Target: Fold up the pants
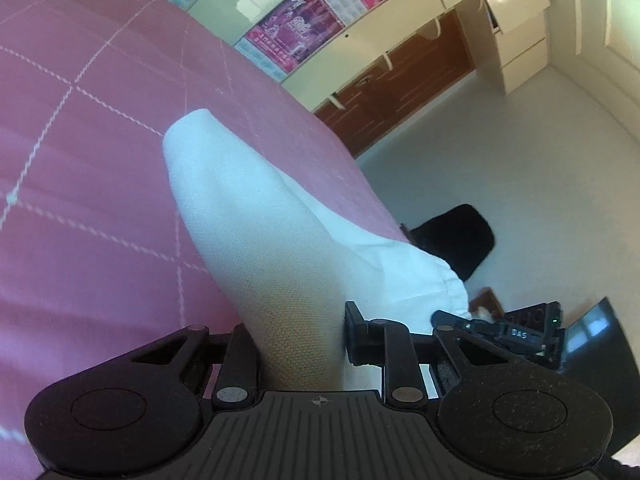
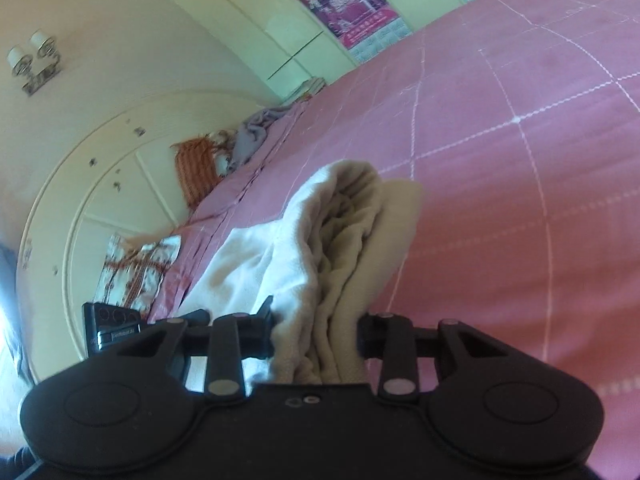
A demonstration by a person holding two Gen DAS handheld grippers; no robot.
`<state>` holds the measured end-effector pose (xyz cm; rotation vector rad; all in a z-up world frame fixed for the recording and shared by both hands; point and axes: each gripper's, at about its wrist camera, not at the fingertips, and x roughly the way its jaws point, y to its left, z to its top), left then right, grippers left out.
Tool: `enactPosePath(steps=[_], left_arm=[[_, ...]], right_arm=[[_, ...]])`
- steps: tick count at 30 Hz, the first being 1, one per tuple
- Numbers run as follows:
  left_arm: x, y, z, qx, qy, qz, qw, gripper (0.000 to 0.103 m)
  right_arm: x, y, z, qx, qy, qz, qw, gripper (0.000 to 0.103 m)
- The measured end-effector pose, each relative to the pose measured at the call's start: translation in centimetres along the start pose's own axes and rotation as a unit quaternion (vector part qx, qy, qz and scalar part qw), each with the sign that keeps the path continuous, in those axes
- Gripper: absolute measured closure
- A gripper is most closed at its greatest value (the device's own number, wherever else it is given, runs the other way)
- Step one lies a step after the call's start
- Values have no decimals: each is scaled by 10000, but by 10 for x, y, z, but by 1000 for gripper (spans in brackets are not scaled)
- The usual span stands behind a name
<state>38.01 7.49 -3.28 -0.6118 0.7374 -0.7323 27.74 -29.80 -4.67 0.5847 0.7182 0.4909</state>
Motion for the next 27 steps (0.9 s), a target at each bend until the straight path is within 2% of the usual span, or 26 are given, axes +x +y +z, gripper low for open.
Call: enactPosePath(steps=[1,2,3,4,5,6,8,9,10,11,13,15,17,20,21,22,23,24,25,27], left_arm=[[10,7,6,2,75,338,9994,75],[20,17,7,-81,206,756,9969,71],[29,28,4,-163,418,1146,9924,71],[35,34,-3,-158,512,1317,9898,64],[32,39,-10,-206,326,1212,9919,64],[27,40,-13,-312,257,1127,9928,64],[16,42,-19,-438,165,1004,9938,64],[9,40,-22,-441,89,945,9945,64],[0,37,-25,-431,18,897,9950,64],[-8,31,-29,-376,-63,916,9951,64],[-26,23,-32,-260,-326,1050,9936,64],[-47,12,-37,-52,-604,1310,9895,64],[-62,-2,-39,297,-827,1633,9827,64],[-50,-29,-40,907,-621,1928,9751,64],[-44,-32,-42,966,-455,2003,9739,64],[-40,-31,-50,1053,-240,2211,9693,64],[-34,-33,-54,1241,-105,2486,9606,64],[-27,-36,-61,1468,-99,2645,9531,63],[-27,-40,-64,1582,-122,2765,9478,61],[-34,-55,-57,1620,-160,2880,9437,61]], right_arm=[[13,-10,4,76,16,-207,9998,62],[23,-26,5,215,80,-563,9982,49],[32,-40,2,356,217,-1061,9935,39],[39,-54,-2,465,342,-1586,9857,32],[39,-67,-9,573,382,-1679,9834,38],[32,-74,-15,704,282,-1451,9865,38],[19,-75,-22,766,210,-1258,9889,39],[14,-72,-25,663,186,-1174,9907,40],[8,-69,-26,595,111,-1137,9917,45],[1,-63,-28,527,-3,-1040,9932,50],[-13,-42,-26,242,-330,-910,9950,51],[-22,-14,-30,-464,-529,-979,9927,52],[-23,14,-33,-1154,-641,-1174,9843,59],[-7,45,-46,-2094,-694,-1603,9621,68],[0,49,-51,-2226,-649,-1719,9574,68],[7,48,-55,-2265,-511,-1821,9555,68],[19,44,-59,-2283,-235,-2073,9510,72],[31,38,-65,-2320,76,-2336,9442,71],[39,35,-72,-2384,195,-2464,9392,71],[34,40,-74,-2392,106,-2500,9382,69]])
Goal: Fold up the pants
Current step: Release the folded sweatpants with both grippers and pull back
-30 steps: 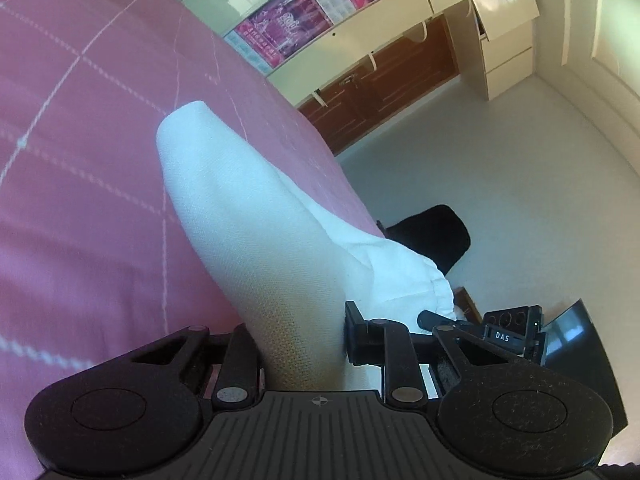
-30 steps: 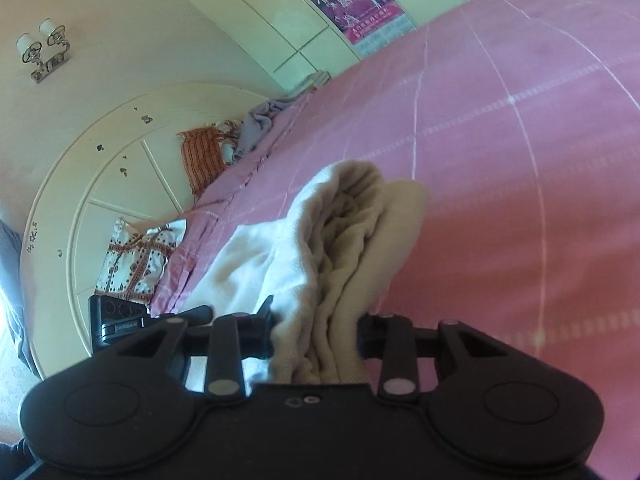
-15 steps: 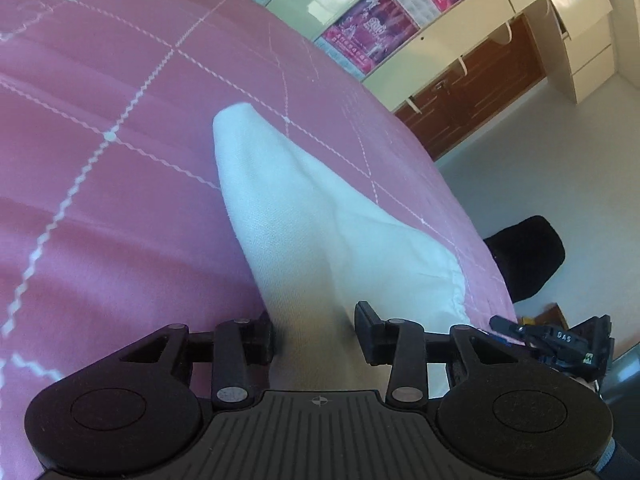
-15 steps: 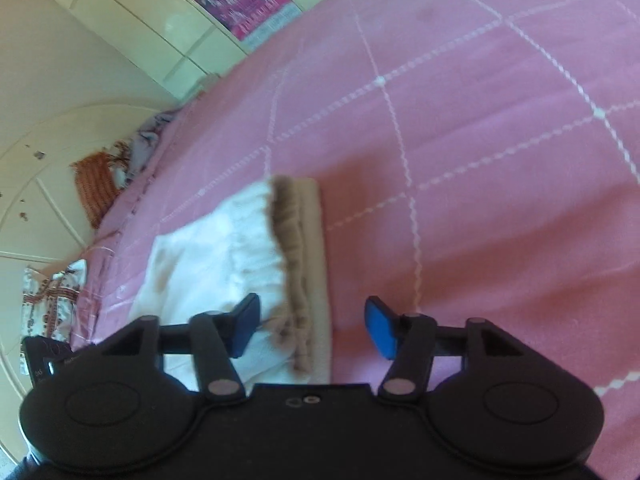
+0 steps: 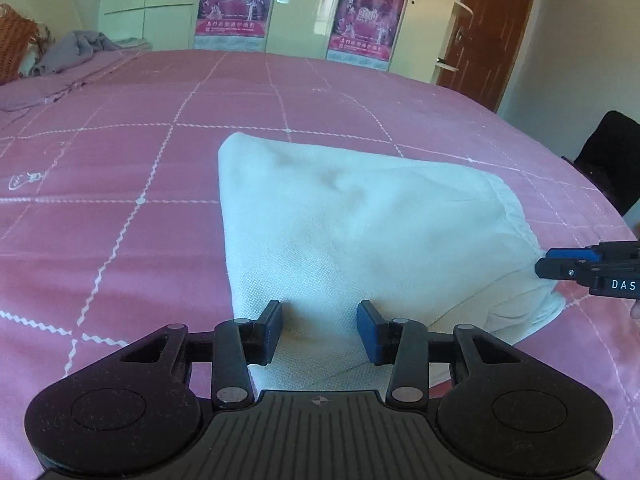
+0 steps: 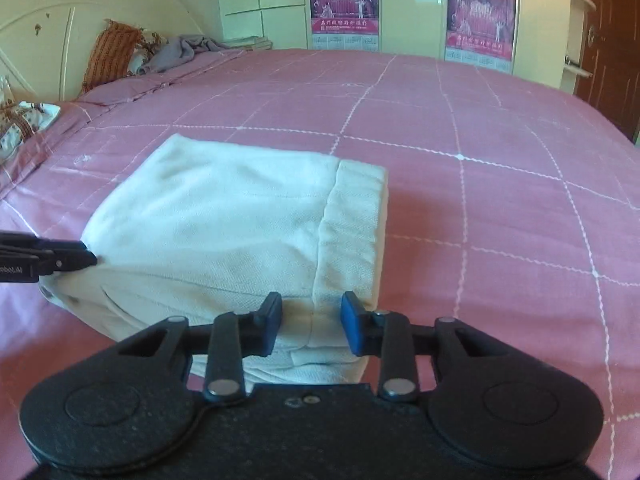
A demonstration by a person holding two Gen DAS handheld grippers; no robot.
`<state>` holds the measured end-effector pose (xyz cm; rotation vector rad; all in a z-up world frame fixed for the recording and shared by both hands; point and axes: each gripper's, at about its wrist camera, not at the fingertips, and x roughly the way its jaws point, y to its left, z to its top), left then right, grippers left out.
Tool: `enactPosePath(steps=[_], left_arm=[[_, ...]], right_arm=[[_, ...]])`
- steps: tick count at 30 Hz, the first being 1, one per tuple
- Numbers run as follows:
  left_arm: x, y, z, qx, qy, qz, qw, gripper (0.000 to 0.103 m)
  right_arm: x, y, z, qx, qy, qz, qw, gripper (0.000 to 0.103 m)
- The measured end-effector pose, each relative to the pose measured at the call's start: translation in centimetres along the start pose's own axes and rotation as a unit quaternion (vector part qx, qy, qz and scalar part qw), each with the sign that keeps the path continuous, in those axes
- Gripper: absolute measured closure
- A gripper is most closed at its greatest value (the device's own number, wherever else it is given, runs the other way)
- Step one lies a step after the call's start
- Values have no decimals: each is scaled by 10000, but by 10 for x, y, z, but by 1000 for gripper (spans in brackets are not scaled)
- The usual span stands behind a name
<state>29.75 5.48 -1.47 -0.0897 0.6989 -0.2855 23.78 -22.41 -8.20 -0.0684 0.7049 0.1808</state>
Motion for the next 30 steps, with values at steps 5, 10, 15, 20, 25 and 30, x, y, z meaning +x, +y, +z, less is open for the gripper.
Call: enactPosePath(steps=[5,10,15,20,25,30], left_arm=[[-25,-18,5,379,-113,198,9990,61],[-6,-32,-3,481,102,612,9969,47],[-45,-48,-3,537,-185,804,9951,40],[-111,-76,-17,672,-691,679,9930,8],[-170,-96,-28,634,-845,570,9928,1],[-237,-114,-61,679,-957,533,9917,0]], right_arm=[[-31,9,4,-5,-495,130,9987,66],[14,-1,-1,653,468,-206,9966,46],[-34,6,4,676,44,-220,9975,43],[-108,20,-3,736,-612,-110,9953,19],[-176,43,-19,818,-857,-127,9929,0],[-247,66,-52,899,-1129,-299,9891,0]])
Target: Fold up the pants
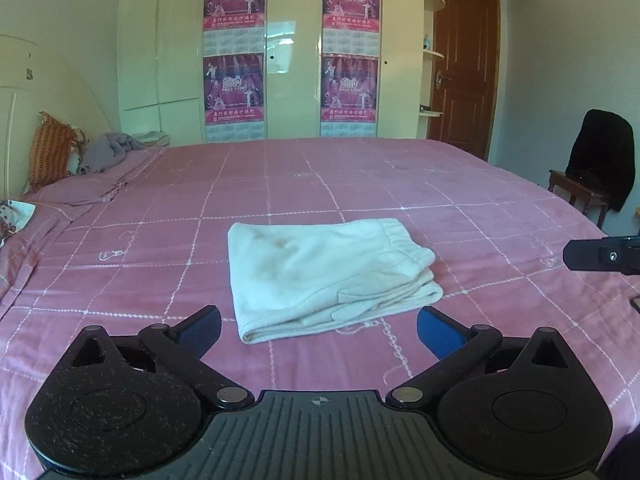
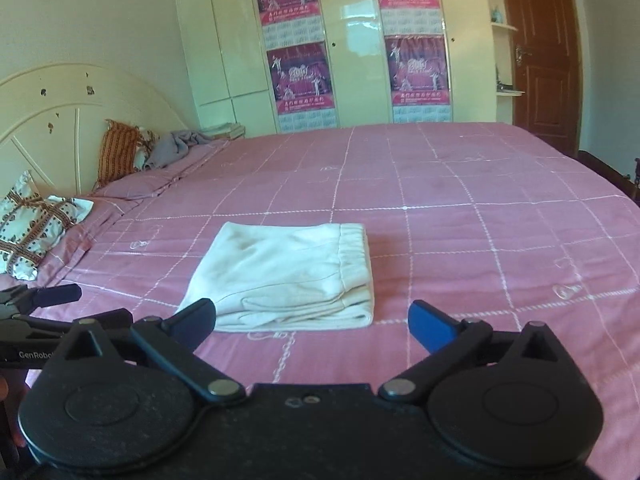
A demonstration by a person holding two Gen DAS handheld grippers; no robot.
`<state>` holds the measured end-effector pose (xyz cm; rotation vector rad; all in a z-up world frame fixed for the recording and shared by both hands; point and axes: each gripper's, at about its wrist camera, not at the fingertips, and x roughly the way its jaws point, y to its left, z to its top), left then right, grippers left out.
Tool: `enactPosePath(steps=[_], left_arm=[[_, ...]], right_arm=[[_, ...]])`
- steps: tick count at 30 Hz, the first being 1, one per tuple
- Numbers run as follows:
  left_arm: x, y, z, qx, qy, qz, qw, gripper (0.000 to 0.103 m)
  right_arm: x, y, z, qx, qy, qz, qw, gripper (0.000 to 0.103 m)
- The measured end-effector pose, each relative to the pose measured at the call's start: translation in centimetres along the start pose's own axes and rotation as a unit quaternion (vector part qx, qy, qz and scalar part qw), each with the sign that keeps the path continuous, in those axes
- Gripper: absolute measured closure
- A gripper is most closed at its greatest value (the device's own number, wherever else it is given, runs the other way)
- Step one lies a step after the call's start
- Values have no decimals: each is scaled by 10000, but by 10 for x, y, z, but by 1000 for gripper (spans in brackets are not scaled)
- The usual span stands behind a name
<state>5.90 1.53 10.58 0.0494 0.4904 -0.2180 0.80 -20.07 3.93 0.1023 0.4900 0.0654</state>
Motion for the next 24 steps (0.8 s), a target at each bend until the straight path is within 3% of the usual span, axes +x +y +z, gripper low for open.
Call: enactPosePath(steps=[4,10,13,24], left_arm=[[-58,-8,-16,97,-182,178,9996,0],[-117,-8,-28,137,-516,114,9985,0],[-123,-8,-31,202,-450,206,9986,0],[-132,-8,-30,71,-612,27,9981,0]], right_arm=[[-48,16,-20,-163,-161,-201,9995,0],[-91,33,-48,-174,-201,-348,9990,0],[-100,43,-58,-164,-253,-331,9990,0],[-115,68,-54,-357,-552,-530,9964,0]])
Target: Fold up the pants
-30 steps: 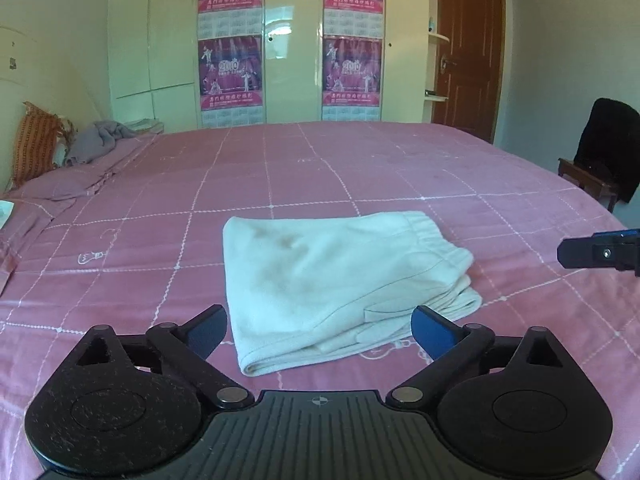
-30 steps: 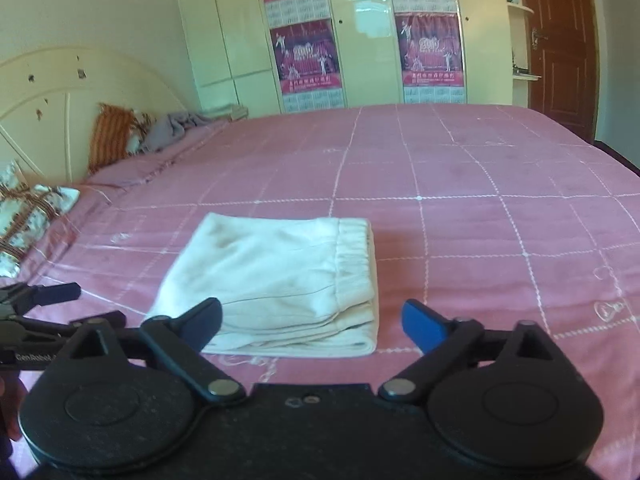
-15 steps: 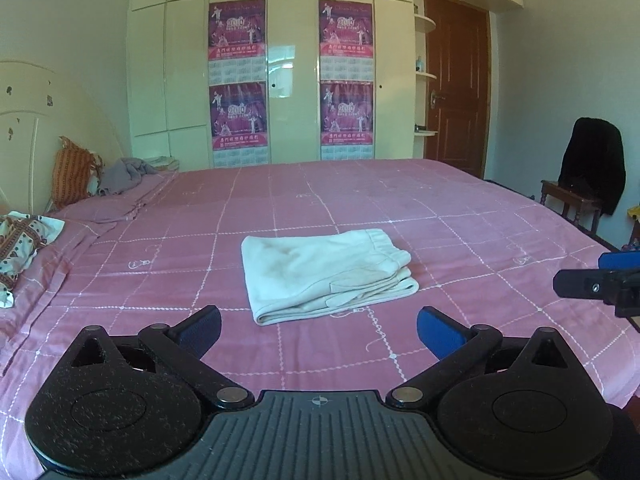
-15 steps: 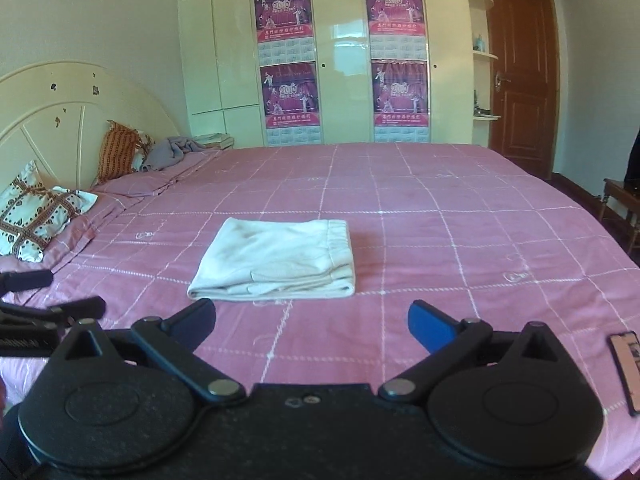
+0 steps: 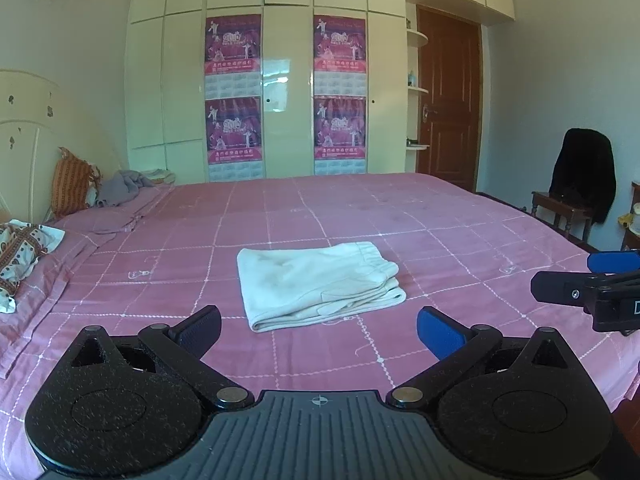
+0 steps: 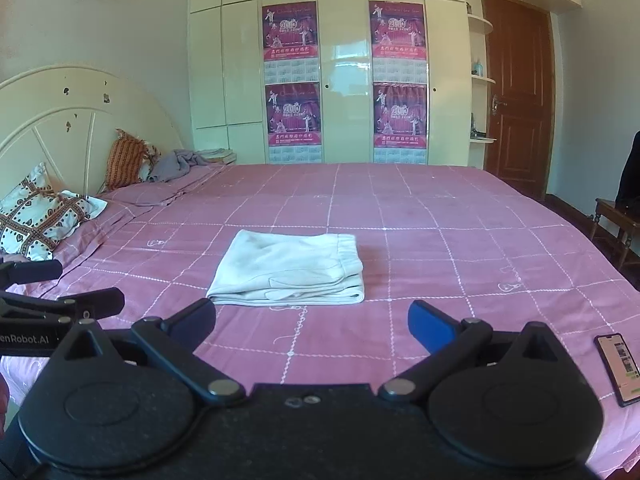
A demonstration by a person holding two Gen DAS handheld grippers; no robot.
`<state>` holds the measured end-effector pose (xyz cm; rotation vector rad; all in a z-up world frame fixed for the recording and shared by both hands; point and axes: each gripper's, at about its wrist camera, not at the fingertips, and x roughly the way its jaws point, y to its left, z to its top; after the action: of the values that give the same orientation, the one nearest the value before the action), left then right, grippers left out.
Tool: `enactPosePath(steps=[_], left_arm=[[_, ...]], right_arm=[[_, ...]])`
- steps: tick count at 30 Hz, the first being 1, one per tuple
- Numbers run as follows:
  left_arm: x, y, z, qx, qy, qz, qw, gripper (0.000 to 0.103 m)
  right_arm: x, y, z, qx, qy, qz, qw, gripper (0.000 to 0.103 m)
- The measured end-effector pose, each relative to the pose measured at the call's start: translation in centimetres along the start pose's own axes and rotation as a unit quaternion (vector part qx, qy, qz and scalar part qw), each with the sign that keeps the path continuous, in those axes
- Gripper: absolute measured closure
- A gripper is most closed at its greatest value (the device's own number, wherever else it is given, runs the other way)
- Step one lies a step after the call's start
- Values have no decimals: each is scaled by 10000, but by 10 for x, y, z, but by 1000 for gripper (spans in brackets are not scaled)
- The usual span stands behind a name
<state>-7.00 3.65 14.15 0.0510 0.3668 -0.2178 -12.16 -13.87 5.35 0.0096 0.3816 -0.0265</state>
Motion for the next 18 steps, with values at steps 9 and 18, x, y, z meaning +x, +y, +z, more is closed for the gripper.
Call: enactPosePath(steps=[9,18], left_arm=[[-1,0,-1,-51,-93,14,9999,0],[0,-3,-4,-15,-84,4,10000,0]], right_arm=[[-2,1,-2,-21,-36,-2,10000,0],[0,-3,-1,29,13,-18,10000,0]])
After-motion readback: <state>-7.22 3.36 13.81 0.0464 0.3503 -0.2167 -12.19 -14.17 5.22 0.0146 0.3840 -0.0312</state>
